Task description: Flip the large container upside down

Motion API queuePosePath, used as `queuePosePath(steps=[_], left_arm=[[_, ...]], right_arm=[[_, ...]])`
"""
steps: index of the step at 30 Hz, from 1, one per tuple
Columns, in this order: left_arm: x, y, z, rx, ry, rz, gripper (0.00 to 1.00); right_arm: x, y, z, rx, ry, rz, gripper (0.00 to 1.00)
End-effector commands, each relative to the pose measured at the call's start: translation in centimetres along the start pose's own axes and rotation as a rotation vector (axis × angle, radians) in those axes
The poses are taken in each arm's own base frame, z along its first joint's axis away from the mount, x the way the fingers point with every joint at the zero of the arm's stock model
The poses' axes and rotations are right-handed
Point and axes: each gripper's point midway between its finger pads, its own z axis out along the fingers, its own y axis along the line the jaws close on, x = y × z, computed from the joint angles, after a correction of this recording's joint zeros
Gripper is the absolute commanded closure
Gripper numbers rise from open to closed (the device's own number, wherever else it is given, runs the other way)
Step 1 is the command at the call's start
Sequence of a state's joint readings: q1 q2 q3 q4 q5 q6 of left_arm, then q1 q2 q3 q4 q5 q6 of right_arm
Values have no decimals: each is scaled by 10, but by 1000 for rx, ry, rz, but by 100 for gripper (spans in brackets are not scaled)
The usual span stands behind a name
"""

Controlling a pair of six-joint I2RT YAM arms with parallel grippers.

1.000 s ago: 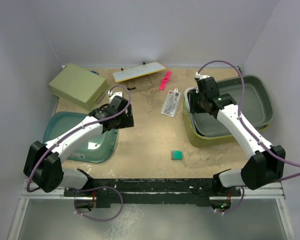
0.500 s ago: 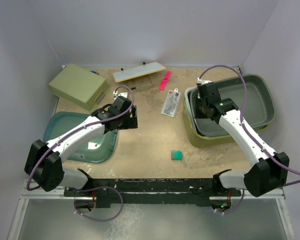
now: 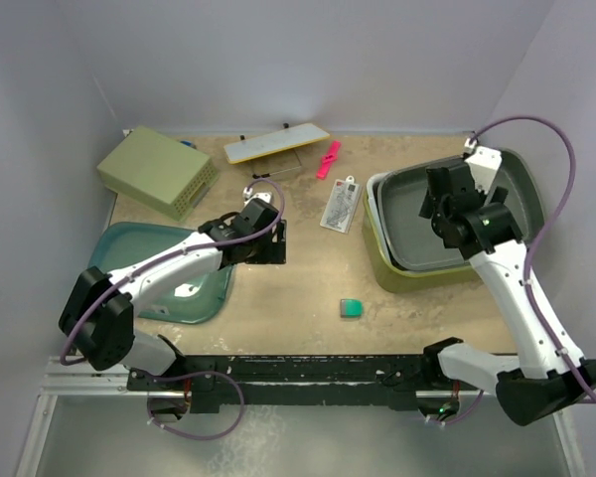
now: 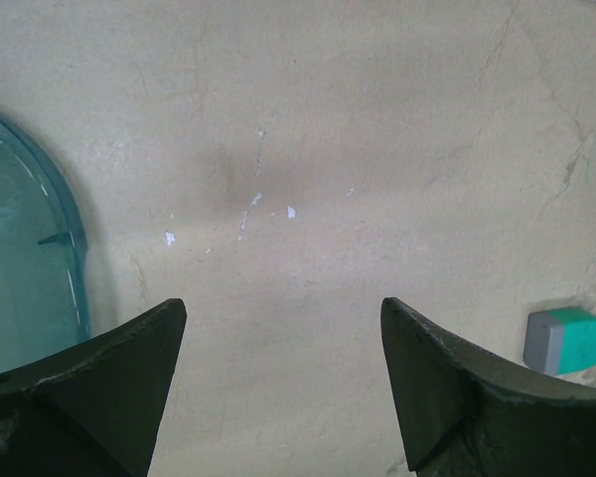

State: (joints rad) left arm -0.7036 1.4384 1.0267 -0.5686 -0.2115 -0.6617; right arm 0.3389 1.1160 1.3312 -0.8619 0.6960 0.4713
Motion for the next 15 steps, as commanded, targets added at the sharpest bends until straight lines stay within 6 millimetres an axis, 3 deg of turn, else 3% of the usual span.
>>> queuePosePath(steps=[1,8,15], left_arm=[[-17,-23,-4,64,-45,18,23],[-17,-33,-3,88,-27,35,23],[-16,-44,-4,95,-1,49,23]], right_arm=[[3,-66,-2,422,-38,42,8],[-21,-95,4,658,-93,-100,5],[-60,-115,44,565,-16,-111,0]])
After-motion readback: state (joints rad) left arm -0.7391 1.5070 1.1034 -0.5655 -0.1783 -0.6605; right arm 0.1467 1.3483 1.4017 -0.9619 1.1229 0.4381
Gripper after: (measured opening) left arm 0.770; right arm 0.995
